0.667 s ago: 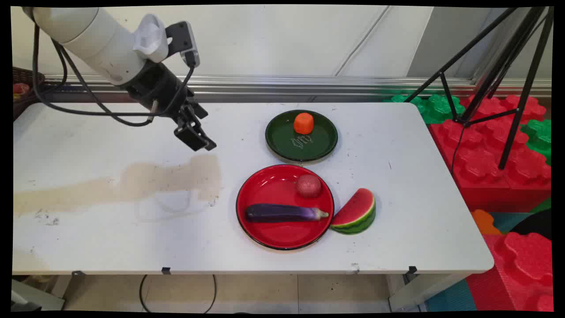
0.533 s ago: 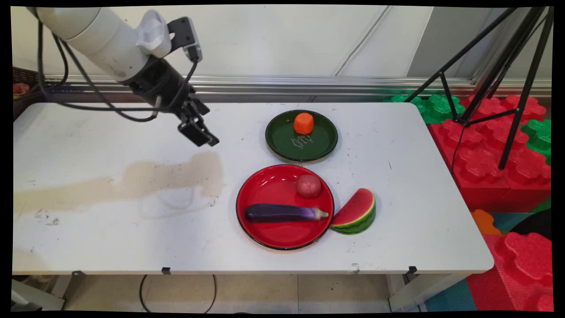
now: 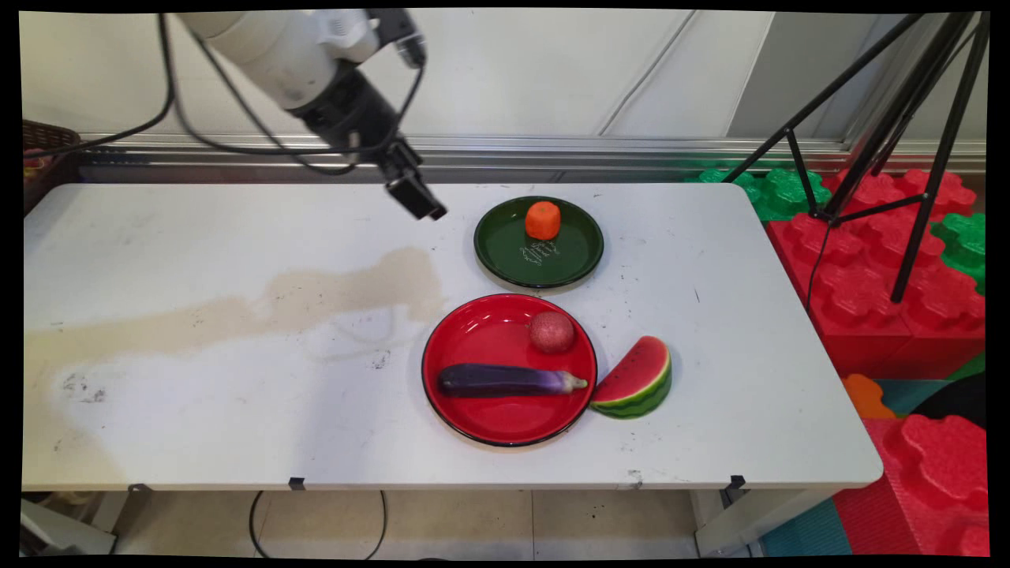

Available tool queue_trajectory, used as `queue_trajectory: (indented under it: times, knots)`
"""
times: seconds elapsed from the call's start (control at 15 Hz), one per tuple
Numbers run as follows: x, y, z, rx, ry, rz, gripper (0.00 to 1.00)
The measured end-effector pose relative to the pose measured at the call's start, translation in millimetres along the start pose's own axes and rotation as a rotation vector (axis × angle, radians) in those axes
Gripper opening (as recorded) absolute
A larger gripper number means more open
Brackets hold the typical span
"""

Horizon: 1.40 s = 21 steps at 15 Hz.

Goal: Pick up the mandarin from the green plate

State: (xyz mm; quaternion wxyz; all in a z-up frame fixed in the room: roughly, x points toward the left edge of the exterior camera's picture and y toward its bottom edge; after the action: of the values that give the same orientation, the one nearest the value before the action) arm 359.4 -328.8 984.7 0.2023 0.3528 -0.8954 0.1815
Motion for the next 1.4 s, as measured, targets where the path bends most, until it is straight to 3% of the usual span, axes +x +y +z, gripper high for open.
queue_trajectory:
  times: [0.47,0.93,1.4]
  knots:
    - [51,-4,46,0.018,0.004,-0.02,1.0]
    - [95,-9,120,0.028,0.009,-0.051,1.0]
    - [113,-38,196,0.067,-0.005,-0.134,1.0]
